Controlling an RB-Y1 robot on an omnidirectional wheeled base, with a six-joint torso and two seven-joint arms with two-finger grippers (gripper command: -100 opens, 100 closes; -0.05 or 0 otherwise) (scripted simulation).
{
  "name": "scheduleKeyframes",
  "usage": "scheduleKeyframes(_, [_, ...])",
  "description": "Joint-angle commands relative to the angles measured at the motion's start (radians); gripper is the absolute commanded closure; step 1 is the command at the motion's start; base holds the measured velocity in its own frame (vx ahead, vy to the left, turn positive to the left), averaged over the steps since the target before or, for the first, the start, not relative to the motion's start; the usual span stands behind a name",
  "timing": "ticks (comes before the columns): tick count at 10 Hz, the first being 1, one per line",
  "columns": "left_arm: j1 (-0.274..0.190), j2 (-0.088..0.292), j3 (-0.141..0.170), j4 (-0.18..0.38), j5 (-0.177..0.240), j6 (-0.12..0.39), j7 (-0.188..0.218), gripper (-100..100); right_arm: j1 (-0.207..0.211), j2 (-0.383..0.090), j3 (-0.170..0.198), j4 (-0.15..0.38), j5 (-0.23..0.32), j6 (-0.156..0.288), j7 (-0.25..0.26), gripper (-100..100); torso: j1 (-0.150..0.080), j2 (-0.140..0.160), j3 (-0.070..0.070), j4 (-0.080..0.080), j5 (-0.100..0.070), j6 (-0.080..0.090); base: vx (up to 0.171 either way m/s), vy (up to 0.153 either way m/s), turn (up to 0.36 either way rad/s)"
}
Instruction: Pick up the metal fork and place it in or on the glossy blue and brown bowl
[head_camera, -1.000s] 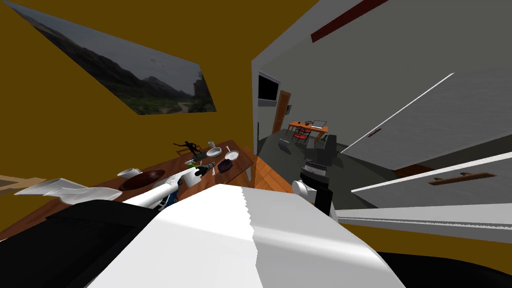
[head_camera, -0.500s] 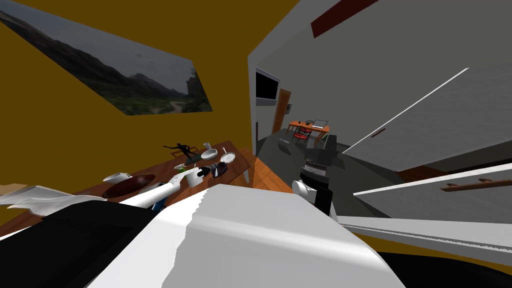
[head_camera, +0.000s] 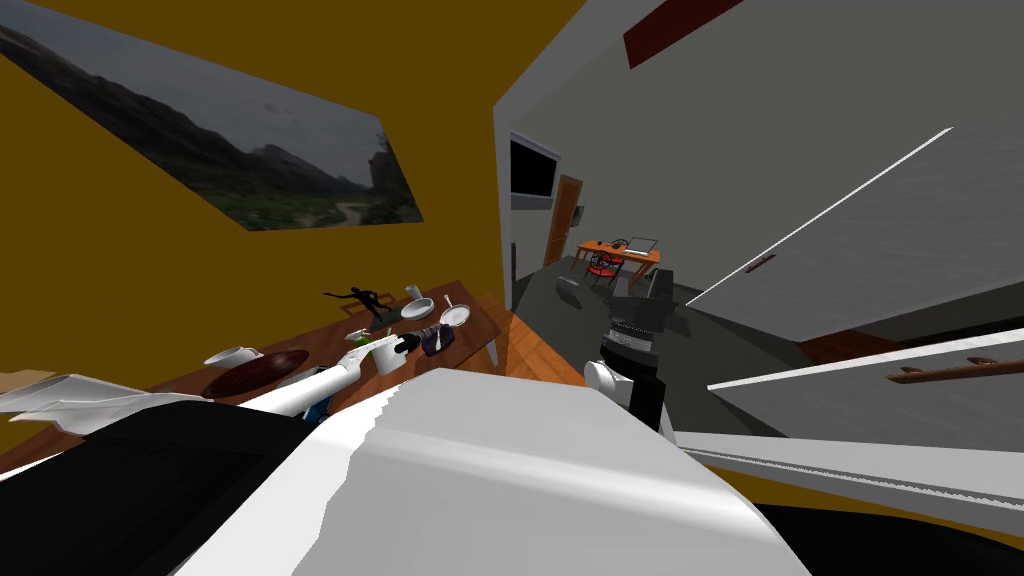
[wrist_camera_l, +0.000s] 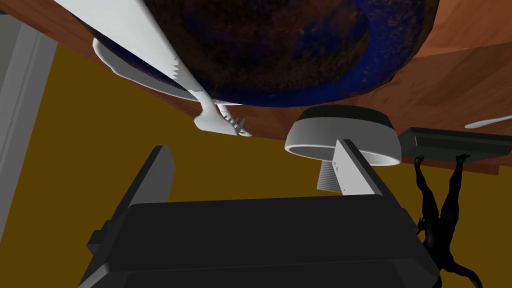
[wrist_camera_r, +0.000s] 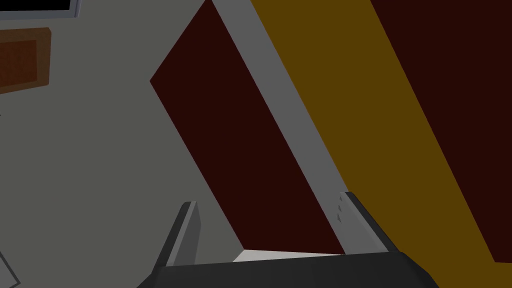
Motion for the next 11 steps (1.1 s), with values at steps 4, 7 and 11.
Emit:
scheduleKeyframes(4, [0.009, 0.077, -0.005, -0.091, 0.030, 0.037, 0.028, -100, 0.000, 0.000, 0.000, 0.000, 0.000, 0.000, 0.000, 0, 0.000, -0.001, -0.001, 0.000, 0.000, 0.000, 0.017, 0.005, 0.055])
scheduleKeyframes(7, [0.016, 0.135, -0.008, -0.160, 0.052, 0.064, 0.049, -100, 0.000, 0.000, 0.000, 0.000, 0.000, 0.000, 0.000, 0, 0.000, -0.001, -0.001, 0.000, 0.000, 0.000, 0.020, 0.005, 0.052])
scheduleKeyframes(11, [0.022, 0.182, -0.010, -0.218, 0.070, 0.089, 0.066, -100, 0.000, 0.000, 0.000, 0.000, 0.000, 0.000, 0.000, 0, 0.000, -0.001, -0.001, 0.000, 0.000, 0.000, 0.015, 0.006, 0.046])
